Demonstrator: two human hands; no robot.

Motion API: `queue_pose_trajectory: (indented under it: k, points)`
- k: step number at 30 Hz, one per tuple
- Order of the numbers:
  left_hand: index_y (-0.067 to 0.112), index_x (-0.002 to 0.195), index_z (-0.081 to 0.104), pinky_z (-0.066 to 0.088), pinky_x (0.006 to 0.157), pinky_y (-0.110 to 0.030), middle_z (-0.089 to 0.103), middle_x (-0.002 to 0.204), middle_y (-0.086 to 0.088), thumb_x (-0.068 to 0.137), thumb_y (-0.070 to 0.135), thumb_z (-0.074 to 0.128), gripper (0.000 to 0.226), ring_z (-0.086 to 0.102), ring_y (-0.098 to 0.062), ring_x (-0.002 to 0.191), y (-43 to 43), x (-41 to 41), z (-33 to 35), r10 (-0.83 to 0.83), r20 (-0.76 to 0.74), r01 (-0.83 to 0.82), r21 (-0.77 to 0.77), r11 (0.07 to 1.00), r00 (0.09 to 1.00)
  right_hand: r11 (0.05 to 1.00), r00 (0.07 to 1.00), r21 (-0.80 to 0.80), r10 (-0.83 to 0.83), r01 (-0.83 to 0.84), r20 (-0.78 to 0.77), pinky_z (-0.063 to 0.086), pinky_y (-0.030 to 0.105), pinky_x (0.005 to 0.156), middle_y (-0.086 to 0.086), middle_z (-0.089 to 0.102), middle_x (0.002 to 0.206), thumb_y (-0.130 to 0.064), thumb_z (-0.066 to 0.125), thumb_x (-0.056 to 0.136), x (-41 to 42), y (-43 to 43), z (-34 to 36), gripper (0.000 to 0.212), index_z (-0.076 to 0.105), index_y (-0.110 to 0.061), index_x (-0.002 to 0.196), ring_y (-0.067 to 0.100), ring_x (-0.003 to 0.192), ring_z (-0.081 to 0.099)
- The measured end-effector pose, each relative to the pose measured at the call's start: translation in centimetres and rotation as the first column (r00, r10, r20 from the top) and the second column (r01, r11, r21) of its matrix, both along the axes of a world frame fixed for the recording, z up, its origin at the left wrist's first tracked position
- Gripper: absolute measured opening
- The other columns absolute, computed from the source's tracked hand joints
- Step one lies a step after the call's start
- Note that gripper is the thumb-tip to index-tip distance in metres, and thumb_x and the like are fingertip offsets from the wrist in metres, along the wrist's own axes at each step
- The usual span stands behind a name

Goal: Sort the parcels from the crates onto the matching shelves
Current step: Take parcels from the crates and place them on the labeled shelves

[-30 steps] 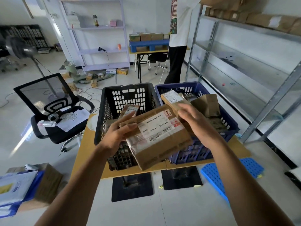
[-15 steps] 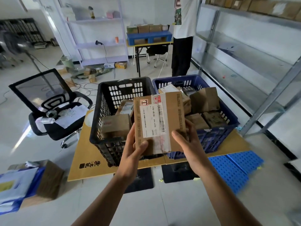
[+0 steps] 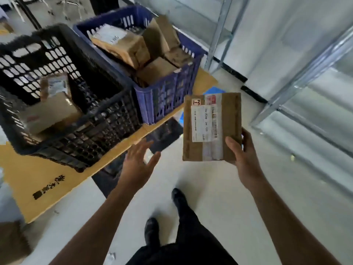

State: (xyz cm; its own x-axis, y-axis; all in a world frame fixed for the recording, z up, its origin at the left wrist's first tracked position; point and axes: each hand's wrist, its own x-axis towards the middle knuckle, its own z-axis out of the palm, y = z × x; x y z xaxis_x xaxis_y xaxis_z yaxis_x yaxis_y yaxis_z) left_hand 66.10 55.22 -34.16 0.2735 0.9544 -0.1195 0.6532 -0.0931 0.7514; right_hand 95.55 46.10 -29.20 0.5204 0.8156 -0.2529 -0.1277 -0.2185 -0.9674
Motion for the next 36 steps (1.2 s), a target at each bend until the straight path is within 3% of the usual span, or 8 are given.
queue_pose_trajectory:
  k: [3, 6, 9, 15, 19, 23, 26, 36]
  points:
    - [0.032, 0.155, 0.039, 0.013, 0.125, -0.059, 0.026, 0.168, 0.001, 0.094, 0.069, 0.040, 0.071, 0.016, -0.031, 0.156, -2.2, 1.3, -3.4, -0.238, -0.270, 0.237, -0.037, 0.971, 0.933, 0.983, 0.994, -0.145, -0.109, 0.110, 0.019, 0.065, 0.038, 0.074, -0.001, 0.067, 0.129, -0.046, 0.072, 0.081, -1.9, -7.6, -2.5, 0.057, 0.053, -0.044, 0.134, 0.016, 0.104, 0.074]
    - [0.038, 0.158, 0.030, 0.004, 0.125, -0.061, 0.014, 0.171, 0.005, 0.096, 0.070, 0.033, 0.070, 0.004, -0.031, 0.159, -5.2, 3.0, -5.0, -0.378, -0.369, 0.389, -0.047, 0.920, 0.849, 0.948, 0.974, -0.228, -0.227, 0.221, -0.001, 0.063, 0.031, 0.069, -0.003, 0.067, 0.124, -0.051, 0.072, 0.080, -4.0, -14.1, -4.1, 0.050, 0.053, -0.051, 0.127, 0.014, 0.102, 0.074]
    - [0.040, 0.159, 0.025, 0.000, 0.125, -0.061, 0.008, 0.172, 0.006, 0.091, 0.075, 0.023, 0.076, -0.004, -0.030, 0.159, -7.6, 5.2, -4.8, -0.486, -0.385, 0.494, -0.086, 0.865, 0.785, 0.914, 0.944, -0.257, -0.328, 0.315, -0.012, 0.062, 0.043, 0.084, -0.002, 0.066, 0.127, -0.055, 0.072, 0.080, -5.1, -19.4, -4.6, 0.052, 0.053, -0.052, 0.128, 0.019, 0.107, 0.073]
    - [0.039, 0.158, 0.029, -0.002, 0.123, -0.057, 0.014, 0.171, 0.005, 0.099, 0.066, 0.038, 0.066, 0.001, -0.032, 0.159, -12.0, 12.0, -2.2, -0.632, -0.388, 0.710, 0.089, 0.699, 0.671, 0.845, 0.856, -0.160, -0.517, 0.510, -0.006, 0.062, 0.026, 0.068, -0.002, 0.064, 0.129, -0.053, 0.072, 0.082, -4.4, -28.4, -3.0, 0.067, 0.047, -0.041, 0.143, 0.021, 0.113, 0.070]
    - [0.040, 0.157, 0.031, -0.002, 0.123, -0.056, 0.014, 0.171, 0.004, 0.095, 0.070, 0.035, 0.069, -0.006, -0.031, 0.158, -16.6, 18.0, 0.7, -0.704, -0.367, 0.790, 0.193, 0.582, 0.608, 0.778, 0.779, -0.062, -0.627, 0.625, -0.012, 0.063, 0.030, 0.072, -0.001, 0.064, 0.131, -0.051, 0.072, 0.082, -2.2, -34.5, -0.8, 0.065, 0.047, -0.042, 0.142, 0.021, 0.112, 0.071]
    - [0.041, 0.157, 0.027, -0.016, 0.120, -0.053, 0.009, 0.172, 0.005, 0.095, 0.073, 0.032, 0.071, -0.014, -0.028, 0.157, -23.9, 24.8, 3.6, -0.774, -0.395, 0.869, 0.242, 0.432, 0.495, 0.686, 0.685, 0.012, -0.726, 0.728, -0.055, 0.064, 0.037, 0.078, -0.001, 0.063, 0.134, -0.053, 0.074, 0.082, 0.3, -42.7, 0.9, 0.069, 0.046, -0.040, 0.144, 0.024, 0.116, 0.069]
    - [0.042, 0.158, 0.025, -0.019, 0.121, -0.051, 0.007, 0.172, 0.005, 0.092, 0.078, 0.023, 0.075, -0.015, -0.025, 0.157, -30.6, 29.1, 5.6, -0.813, -0.396, 0.901, 0.265, 0.345, 0.427, 0.630, 0.632, 0.060, -0.769, 0.775, -0.091, 0.064, 0.043, 0.084, -0.001, 0.063, 0.136, -0.054, 0.075, 0.082, 1.5, -49.6, 1.2, 0.070, 0.047, -0.041, 0.145, 0.025, 0.118, 0.069]
    - [0.039, 0.158, 0.027, -0.009, 0.124, -0.056, 0.012, 0.172, 0.004, 0.087, 0.078, 0.014, 0.082, -0.007, -0.027, 0.158, -47.4, 39.5, 7.2, -0.837, -0.457, 0.935, 0.317, 0.161, 0.299, 0.485, 0.500, 0.127, -0.853, 0.865, -0.150, 0.064, 0.042, 0.080, 0.004, 0.062, 0.136, -0.046, 0.072, 0.087, 6.3, -66.6, 0.9, 0.064, 0.049, -0.040, 0.146, 0.023, 0.117, 0.070]
